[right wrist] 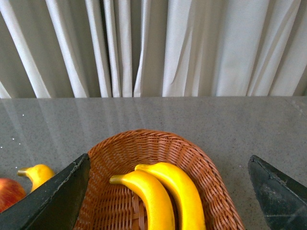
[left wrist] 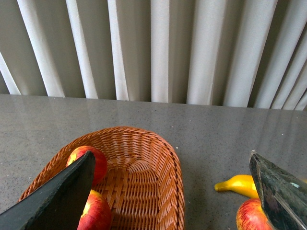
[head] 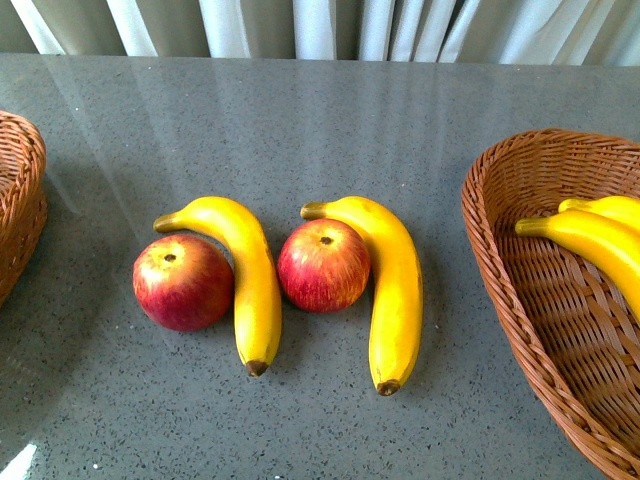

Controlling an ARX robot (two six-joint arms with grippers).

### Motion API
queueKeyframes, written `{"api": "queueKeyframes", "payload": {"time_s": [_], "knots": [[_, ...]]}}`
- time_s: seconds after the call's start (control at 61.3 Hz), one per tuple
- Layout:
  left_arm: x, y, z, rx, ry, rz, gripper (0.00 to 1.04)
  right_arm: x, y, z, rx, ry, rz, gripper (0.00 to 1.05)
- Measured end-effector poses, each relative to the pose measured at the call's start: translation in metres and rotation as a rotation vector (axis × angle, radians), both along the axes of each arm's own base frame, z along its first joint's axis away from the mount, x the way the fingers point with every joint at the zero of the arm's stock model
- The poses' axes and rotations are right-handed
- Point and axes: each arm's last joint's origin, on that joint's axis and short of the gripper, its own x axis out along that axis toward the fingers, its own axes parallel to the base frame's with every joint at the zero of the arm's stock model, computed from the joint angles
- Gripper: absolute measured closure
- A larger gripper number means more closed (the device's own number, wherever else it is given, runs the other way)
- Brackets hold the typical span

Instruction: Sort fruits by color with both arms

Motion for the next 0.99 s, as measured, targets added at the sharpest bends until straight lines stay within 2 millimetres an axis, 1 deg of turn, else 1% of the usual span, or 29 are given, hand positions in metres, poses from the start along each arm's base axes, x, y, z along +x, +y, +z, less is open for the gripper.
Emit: {"api": "queueKeyframes", "payload": {"time_s": [0.978, 0.995], "knots": [[0.0, 0.0, 0.0, 0.0, 0.0, 0.0, 0.09, 0.0, 0.0, 0.0, 0.0, 0.0, 0.0, 0.09], [0.0005, -0.0001, -0.0012, 0.003, 0.048, -0.031, 0.09, 0.0, 0.0, 0.0, 0.0, 0.0, 0.0, 0.09]]}}
